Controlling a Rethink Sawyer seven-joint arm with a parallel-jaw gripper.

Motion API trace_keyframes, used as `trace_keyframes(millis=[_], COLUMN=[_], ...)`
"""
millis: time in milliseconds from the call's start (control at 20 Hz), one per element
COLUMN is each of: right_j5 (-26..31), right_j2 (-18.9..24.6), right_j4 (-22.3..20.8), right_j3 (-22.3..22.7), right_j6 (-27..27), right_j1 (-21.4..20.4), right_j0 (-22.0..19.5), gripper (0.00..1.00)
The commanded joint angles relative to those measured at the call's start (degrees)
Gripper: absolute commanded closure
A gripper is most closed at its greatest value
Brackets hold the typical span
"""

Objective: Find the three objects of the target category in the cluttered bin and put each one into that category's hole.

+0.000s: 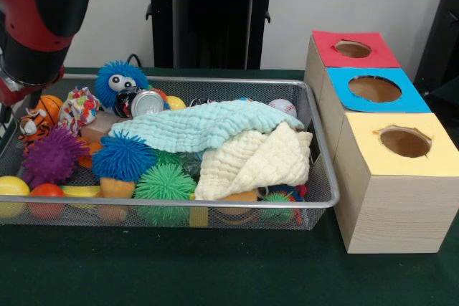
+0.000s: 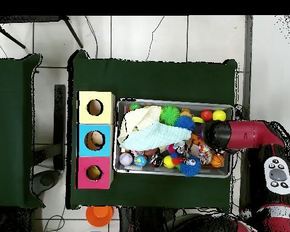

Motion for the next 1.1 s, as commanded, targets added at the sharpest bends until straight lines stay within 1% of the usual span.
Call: trace_keyframes(millis=[50, 200, 450, 700, 950, 1100], right_j5=[1.7, 0.7, -0.7, -1.0, -1.9, -2.3], right_j2=[1.4, 2.2, 2.5, 3.0, 3.5, 4.3], right_j4=[0.3, 1.1, 1.4, 1.9, 2.0, 2.8], right_j3=[1.5, 2.0, 3.4, 3.5, 2.9, 3.5], right_j6=[3.7, 3.8, 3.8, 4.0, 4.2, 3.9], right_j1=[3.3, 3.9, 3.2, 3.6, 5.1, 4.9], right_j0=[-0.2, -0.8, -1.5, -1.7, -2.2, -2.6], gripper=[0.00, 0.00, 0.00, 0.00, 0.00, 0.00])
